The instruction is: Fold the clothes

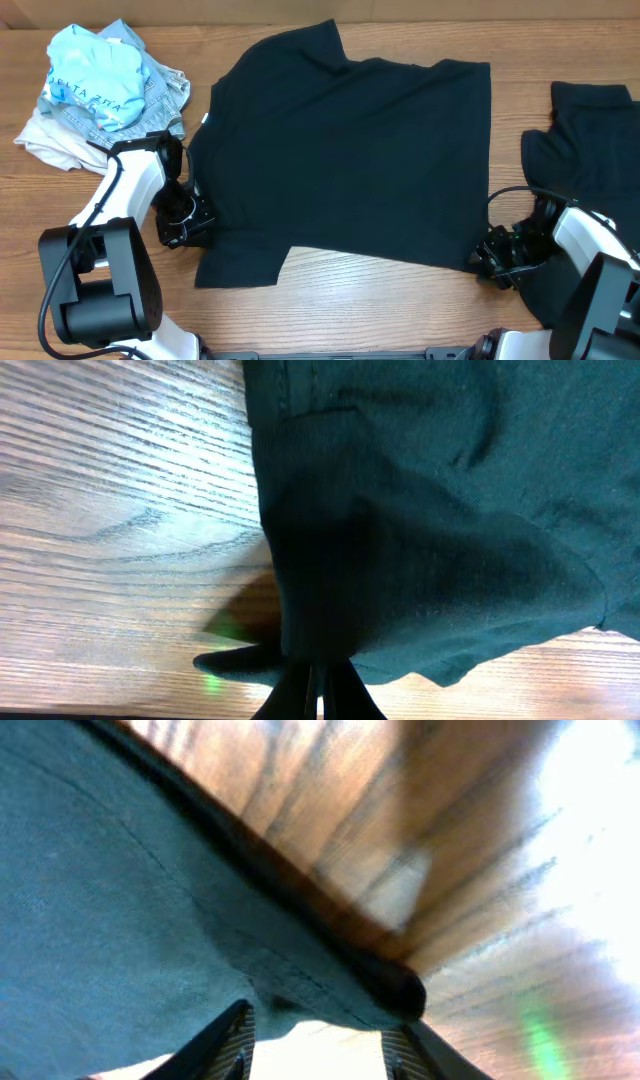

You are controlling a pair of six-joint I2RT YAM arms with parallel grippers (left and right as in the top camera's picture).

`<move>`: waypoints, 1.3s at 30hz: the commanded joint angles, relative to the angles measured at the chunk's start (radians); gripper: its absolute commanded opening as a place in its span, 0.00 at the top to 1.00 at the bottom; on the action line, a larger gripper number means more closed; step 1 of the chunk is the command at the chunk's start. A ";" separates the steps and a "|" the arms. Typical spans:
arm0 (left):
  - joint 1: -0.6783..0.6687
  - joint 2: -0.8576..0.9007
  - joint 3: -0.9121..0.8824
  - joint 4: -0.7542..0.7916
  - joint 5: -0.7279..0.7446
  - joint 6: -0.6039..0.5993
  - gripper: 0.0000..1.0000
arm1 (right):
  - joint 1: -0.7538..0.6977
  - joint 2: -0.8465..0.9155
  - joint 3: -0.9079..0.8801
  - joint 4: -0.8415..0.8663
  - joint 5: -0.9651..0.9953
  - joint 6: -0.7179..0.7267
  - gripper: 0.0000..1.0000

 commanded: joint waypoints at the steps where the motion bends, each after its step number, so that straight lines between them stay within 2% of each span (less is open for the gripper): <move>1: 0.000 -0.015 0.014 0.004 0.006 -0.013 0.96 | -0.004 -0.004 0.022 0.022 0.069 0.011 0.55; 4: 0.000 -0.015 0.014 0.004 0.006 -0.013 0.96 | -0.004 -0.004 0.013 0.043 0.143 0.053 0.55; 7: 0.000 -0.015 0.014 0.003 0.006 -0.012 0.96 | -0.004 -0.004 -0.014 0.066 0.140 0.057 0.68; 11: 0.000 -0.015 0.014 0.003 0.006 -0.012 0.96 | -0.004 -0.005 -0.020 0.060 0.140 0.076 0.91; 13: 0.000 -0.015 0.014 0.003 0.006 -0.010 0.96 | -0.004 -0.006 0.006 0.027 0.139 0.074 0.96; 21: 0.009 -0.018 0.047 -0.081 0.006 -0.009 0.96 | -0.002 -0.095 0.132 -0.116 0.133 0.044 0.96; 29: 0.069 -0.027 0.228 -0.275 0.005 0.030 0.96 | -0.002 -0.286 0.153 -0.245 -0.005 -0.008 0.96; 34: 0.070 -0.042 0.367 -0.274 0.009 0.066 0.96 | -0.002 -0.367 0.153 -0.223 -0.034 0.000 0.96; 39: 0.005 -0.039 0.373 -0.219 0.000 0.077 0.96 | -0.002 -0.350 0.151 -0.134 -0.034 0.049 0.96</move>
